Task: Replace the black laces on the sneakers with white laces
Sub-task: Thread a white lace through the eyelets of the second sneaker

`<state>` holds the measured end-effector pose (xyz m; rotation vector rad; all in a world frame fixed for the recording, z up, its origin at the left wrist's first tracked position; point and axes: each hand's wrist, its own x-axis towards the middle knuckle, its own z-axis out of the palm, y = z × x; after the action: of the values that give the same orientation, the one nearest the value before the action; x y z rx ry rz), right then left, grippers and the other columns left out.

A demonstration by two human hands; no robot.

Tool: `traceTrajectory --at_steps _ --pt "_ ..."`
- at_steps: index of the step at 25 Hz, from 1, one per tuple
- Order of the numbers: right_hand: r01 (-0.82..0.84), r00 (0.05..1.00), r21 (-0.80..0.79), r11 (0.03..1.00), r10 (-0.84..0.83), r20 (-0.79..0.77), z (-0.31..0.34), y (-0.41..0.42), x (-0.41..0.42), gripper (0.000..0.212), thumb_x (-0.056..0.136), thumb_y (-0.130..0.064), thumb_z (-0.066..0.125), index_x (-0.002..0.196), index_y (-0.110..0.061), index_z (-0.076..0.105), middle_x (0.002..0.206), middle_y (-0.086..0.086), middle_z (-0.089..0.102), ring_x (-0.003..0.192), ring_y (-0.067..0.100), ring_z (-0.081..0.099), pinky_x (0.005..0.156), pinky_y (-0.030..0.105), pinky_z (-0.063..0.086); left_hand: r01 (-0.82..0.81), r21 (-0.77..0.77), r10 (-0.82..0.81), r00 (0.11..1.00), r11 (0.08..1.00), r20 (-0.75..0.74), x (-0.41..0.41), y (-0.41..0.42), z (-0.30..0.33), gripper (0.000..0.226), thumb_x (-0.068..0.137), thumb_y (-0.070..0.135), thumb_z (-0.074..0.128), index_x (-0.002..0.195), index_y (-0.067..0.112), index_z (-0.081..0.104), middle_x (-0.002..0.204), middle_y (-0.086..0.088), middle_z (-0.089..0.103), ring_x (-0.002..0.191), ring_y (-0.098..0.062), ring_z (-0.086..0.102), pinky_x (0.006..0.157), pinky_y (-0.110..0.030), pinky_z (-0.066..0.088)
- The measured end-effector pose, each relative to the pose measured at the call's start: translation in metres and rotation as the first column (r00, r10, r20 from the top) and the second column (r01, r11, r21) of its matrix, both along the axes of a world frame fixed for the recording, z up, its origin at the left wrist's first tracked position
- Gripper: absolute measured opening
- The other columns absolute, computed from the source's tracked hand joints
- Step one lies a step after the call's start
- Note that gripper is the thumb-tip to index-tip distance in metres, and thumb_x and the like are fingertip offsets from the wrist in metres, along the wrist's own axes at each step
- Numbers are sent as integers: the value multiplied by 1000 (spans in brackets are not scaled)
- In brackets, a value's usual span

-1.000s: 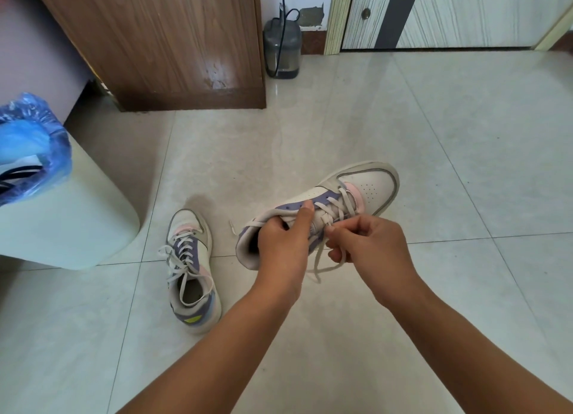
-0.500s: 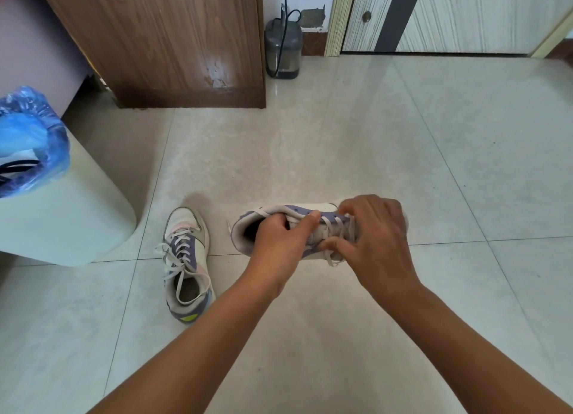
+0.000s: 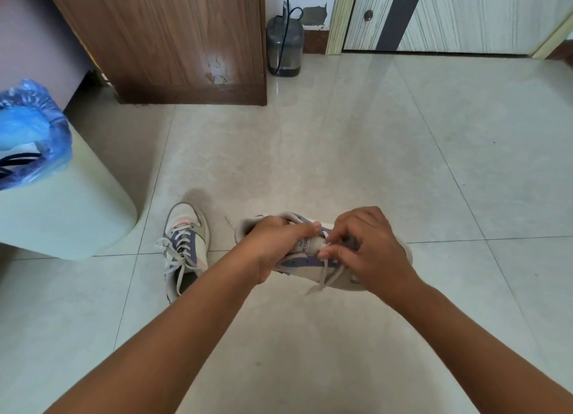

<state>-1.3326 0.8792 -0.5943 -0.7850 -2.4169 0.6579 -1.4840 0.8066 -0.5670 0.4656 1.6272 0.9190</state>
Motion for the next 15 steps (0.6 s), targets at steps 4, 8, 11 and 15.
traceTrajectory --at_steps 4,8,11,15 --pt "-100 982 -87 991 112 151 8 21 13 28 71 -45 66 67 -18 63 75 -14 55 81 12 49 81 20 35 292 -33 -292 934 956 -203 -8 2 -3 19 84 34 68 83 15 66 74 -2 66 69 -16 64 65 -31 53" --pt "495 852 -106 862 -459 251 1 90 77 20 83 -21 70 75 -7 58 75 8 58 76 27 52 70 30 37 412 -171 -446 823 895 -352 -31 1 0 36 80 47 69 61 18 58 55 3 53 53 -10 54 56 -31 50" --pt "853 458 -18 522 -731 506 -14 128 160 34 86 -33 59 77 0 55 73 20 56 77 38 58 75 43 51 397 -245 -467 765 884 -444 -44 0 9 48 79 54 67 54 17 48 45 7 38 42 -8 40 44 -22 34" --pt "903 312 53 427 -734 603 -39 116 176 16 87 -22 59 91 -7 55 96 25 61 95 42 58 85 52 49 435 -276 -515 712 857 -477 -52 -2 16 51 75 58 68 54 16 48 52 3 36 42 -9 35 46 -24 32"
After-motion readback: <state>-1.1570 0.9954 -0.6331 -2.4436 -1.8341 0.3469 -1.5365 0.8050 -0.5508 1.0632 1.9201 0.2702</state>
